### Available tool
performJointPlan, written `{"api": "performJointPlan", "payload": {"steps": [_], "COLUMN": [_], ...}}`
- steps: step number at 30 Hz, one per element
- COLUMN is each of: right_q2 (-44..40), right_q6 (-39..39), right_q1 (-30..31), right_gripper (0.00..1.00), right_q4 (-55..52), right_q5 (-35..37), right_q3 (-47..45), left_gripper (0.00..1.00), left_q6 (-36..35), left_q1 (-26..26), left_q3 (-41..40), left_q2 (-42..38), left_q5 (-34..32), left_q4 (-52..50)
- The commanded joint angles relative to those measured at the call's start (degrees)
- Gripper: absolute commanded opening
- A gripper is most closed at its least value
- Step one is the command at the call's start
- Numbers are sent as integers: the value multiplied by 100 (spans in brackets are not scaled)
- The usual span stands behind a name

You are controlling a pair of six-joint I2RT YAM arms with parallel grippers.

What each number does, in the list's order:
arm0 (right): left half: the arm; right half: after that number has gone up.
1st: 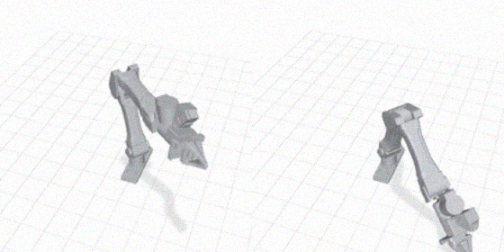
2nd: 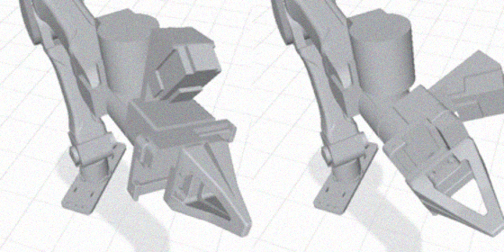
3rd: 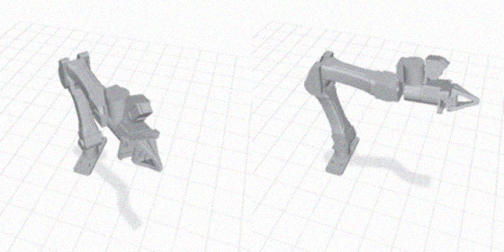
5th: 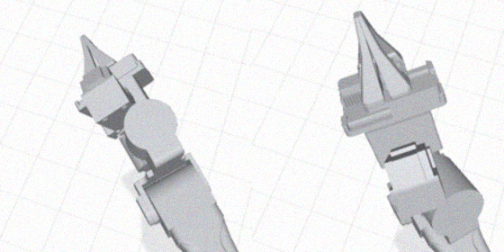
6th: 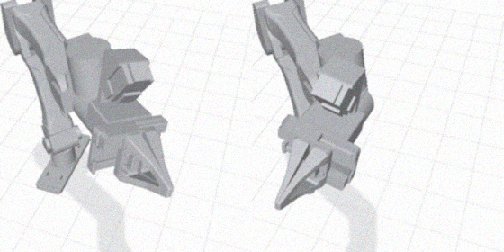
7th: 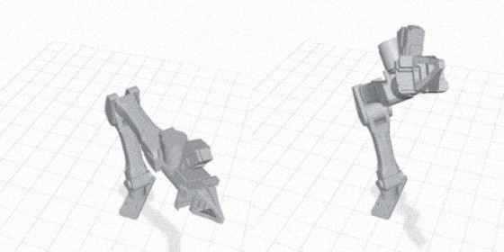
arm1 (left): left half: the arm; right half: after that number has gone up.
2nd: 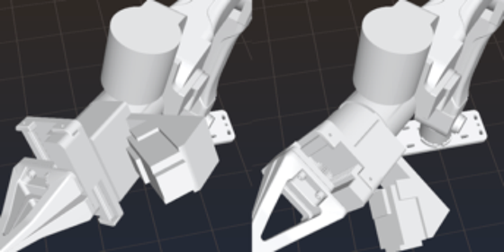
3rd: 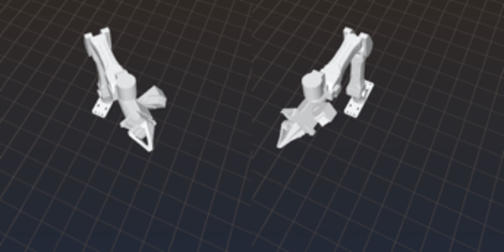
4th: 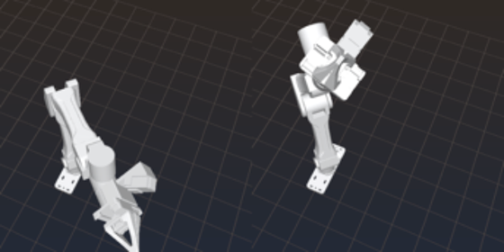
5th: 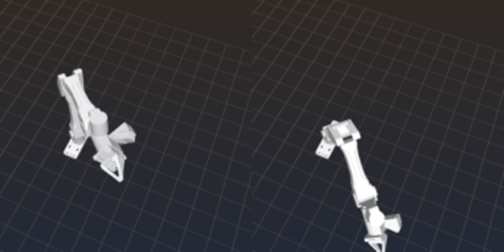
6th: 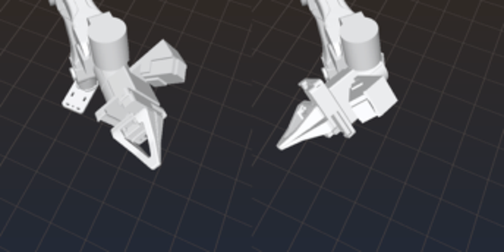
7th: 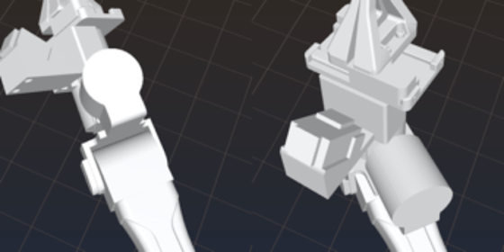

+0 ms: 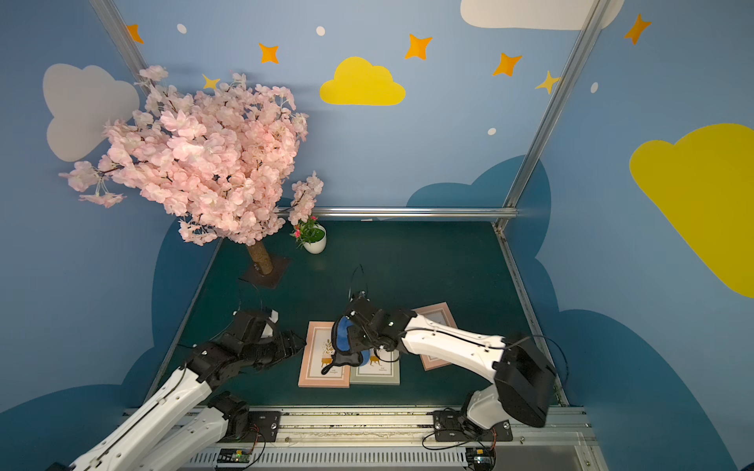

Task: Wipe the picture frame with a cloth
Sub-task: Wipe the dirt from the picture frame, then adjust the cleaning item.

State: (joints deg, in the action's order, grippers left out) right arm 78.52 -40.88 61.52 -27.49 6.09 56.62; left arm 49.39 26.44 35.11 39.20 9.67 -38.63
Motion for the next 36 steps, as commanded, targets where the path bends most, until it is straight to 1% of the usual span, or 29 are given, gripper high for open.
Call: {"api": "performJointPlan", "payload": {"steps": [1,2,4,6,8,11,15,19,23,26,31,33,35,36], "right_q2": [-837,-1102,-1693,-2115,-2383,-2473,-2376,-2222,-2200,-2188,-2089,-2048,-2015,-1993], "right_q6": [-424,-369,-188,-244,-284,-341,-342,-408,-459,-501,-522,-491,-484,-473], "right_q1": [-51,-59,-70,-98,-114,-122,-121,-114,-97,-78,-20,-4,26,35], "right_gripper": [0,0,0,0,0,0,0,0,0,0,0,0,0,0], "right_q4": [305,566,1444,1933,2146,2372,2767,3201,3386,3558,3738,3752,3748,3742], "right_q5": [419,428,361,279,221,-3,-373,-748,-862,-970,-1121,-1136,-1145,-1147], "right_q3": [-442,-599,-1018,-1239,-1274,-1198,-1119,-1097,-1109,-1144,-1144,-1123,-1118,-1124], "left_gripper": [81,83,85,86,89,92,94,95,95,94,93,93,90,85], "left_q6": [92,190,578,958,1240,1457,1398,1501,1694,1917,2124,2262,2398,2459], "left_q1": [18,19,33,82,216,571,1072,1448,1493,1503,1519,1525,1522,1523], "left_q3": [451,465,365,250,132,-45,-37,-250,-471,-721,-760,-800,-854,-857], "left_q2": [-404,-461,-534,-520,-477,-265,300,624,678,689,842,857,878,894], "left_q5": [483,712,1258,1614,1687,1537,1324,1022,689,464,411,129,-10,-64], "left_q4": [169,466,1409,2184,2961,3891,4355,5167,5322,5618,5748,5828,5991,6061]}}
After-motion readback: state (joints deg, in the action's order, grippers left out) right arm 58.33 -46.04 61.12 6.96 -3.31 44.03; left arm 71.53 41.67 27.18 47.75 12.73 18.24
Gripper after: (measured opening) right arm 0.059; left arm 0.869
